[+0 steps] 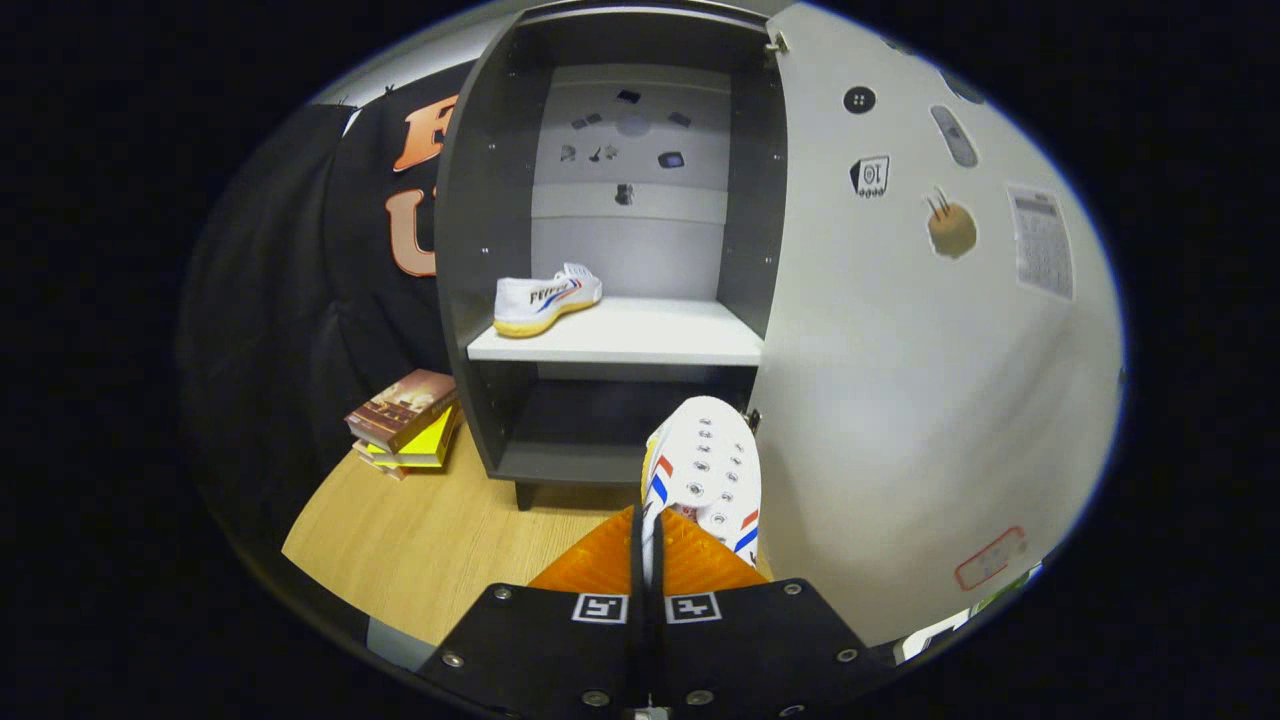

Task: Open the shoe cabinet door, grab the shoes and put them into the shoe cabinet, then close the shoe cabinet door.

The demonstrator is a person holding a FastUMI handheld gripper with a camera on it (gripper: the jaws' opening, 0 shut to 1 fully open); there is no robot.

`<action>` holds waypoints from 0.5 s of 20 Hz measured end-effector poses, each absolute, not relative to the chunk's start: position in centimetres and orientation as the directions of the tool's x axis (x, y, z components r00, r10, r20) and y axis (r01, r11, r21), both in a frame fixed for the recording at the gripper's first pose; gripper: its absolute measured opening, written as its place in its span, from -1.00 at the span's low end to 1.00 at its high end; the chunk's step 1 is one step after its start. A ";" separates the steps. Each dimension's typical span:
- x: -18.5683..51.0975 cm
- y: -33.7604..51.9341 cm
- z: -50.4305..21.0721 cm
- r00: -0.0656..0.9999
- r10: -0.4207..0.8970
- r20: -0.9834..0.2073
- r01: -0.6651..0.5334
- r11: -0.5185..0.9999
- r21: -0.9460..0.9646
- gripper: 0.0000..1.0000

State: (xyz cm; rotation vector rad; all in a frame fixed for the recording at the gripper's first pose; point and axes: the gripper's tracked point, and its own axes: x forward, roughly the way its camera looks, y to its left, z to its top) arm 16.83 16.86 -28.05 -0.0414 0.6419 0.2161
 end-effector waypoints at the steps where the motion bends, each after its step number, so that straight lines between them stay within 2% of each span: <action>1: 17.4 16.9 -26.7 0.787 0.193 -0.586 -0.217 0.976 0.029 -1.00; 10: 24.8 18.1 -18.5 0.846 0.191 -0.497 -0.242 0.970 -0.039 -1.00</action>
